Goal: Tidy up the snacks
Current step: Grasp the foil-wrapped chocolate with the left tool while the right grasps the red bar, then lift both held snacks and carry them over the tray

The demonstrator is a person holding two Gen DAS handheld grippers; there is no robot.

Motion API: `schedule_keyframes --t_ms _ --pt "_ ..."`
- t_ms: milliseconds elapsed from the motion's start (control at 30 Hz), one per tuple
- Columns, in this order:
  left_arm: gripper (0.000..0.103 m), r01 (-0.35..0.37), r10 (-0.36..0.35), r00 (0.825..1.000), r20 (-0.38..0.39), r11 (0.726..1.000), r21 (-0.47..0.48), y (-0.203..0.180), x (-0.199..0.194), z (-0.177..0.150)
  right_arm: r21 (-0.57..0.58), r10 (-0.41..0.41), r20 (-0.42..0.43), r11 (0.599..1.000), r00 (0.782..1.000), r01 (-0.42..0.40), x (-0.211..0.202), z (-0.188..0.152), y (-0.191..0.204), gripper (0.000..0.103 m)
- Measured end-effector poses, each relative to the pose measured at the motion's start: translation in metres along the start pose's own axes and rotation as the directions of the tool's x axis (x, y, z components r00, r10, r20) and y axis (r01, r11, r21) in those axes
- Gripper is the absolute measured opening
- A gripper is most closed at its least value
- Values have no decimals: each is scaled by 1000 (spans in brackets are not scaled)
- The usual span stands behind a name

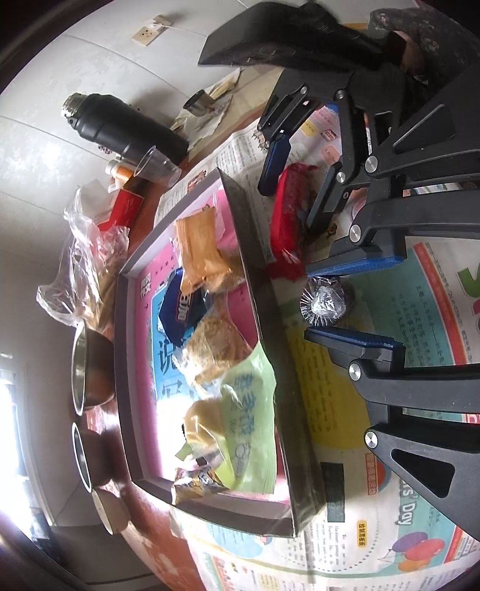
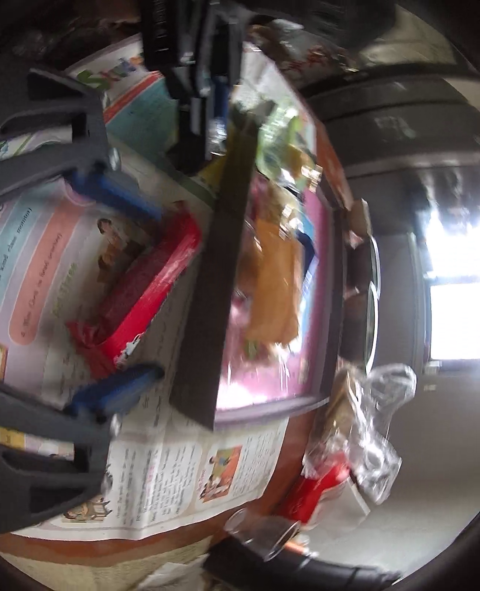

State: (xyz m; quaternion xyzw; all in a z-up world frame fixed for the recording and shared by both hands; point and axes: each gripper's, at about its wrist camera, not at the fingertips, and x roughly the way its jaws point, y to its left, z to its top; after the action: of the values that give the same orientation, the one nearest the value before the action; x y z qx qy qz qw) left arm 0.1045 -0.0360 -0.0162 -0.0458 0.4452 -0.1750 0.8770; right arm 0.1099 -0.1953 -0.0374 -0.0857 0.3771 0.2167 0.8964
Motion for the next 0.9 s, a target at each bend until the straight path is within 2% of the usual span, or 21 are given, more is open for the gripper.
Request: schedule_keyframes --t_ms 33,267,300,433,600,900 --pt "28 -2 2 1000 -1 1000 0 1 -1 0 -21 -5 8 1000 1000 5 0 -1 4 57" --pt "28 -3 3 1000 -3 1000 -6 5 -4 -1 -60 8 39 998 999 -6 -6 -7 26 30" --pt "28 -3 3 1000 -3 1000 -7 5 -4 -1 -54 14 38 998 999 -12 -7 -8 28 23" --pt "28 -2 2 1000 -11 1000 -2 4 -3 -1 -15 24 35 1000 999 -24 -9 -10 33 22" --pt "28 0 0 1000 -12 1000 -2 4 -3 -2 -46 25 40 999 999 -23 -4 -4 42 22" --pt "28 0 0 1000 13 1000 -2 6 -15 1 23 28 73 999 997 -30 -16 -2 29 19"
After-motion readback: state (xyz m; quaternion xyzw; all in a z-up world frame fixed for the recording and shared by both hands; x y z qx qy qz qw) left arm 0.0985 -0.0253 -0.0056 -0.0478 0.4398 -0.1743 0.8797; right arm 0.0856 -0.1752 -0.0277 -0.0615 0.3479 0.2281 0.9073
